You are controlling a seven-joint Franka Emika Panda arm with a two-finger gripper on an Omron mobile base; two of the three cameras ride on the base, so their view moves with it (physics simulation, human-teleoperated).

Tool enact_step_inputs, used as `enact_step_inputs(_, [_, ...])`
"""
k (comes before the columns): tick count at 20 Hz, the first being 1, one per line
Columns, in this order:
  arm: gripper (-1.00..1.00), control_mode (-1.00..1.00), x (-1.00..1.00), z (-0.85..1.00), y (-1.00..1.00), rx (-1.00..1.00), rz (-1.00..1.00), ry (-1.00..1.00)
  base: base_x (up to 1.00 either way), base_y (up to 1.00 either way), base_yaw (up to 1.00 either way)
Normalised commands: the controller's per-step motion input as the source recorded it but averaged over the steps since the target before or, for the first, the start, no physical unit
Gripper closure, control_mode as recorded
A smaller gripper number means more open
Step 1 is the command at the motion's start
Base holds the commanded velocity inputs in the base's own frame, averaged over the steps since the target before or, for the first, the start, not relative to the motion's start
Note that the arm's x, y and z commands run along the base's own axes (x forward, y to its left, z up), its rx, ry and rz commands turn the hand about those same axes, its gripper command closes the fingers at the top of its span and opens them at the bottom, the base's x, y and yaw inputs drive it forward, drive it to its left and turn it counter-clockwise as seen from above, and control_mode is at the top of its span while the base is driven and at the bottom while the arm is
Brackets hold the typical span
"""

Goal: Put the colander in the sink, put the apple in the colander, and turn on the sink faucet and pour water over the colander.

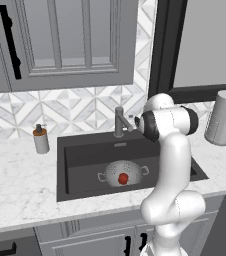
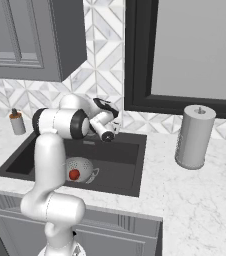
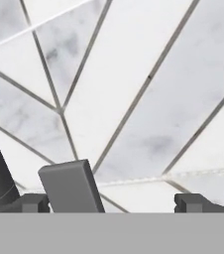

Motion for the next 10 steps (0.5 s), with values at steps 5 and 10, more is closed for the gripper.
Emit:
enact_step_inputs(5, [-1.00, -1.00, 0.00, 0.00, 0.00, 0.00, 0.00, 0.00, 0.00, 0.00, 0.00])
enact_step_inputs(10, [-1.00, -1.00, 0.04, 0.00, 0.00, 0.00, 0.00, 0.00, 0.00, 0.00, 0.00])
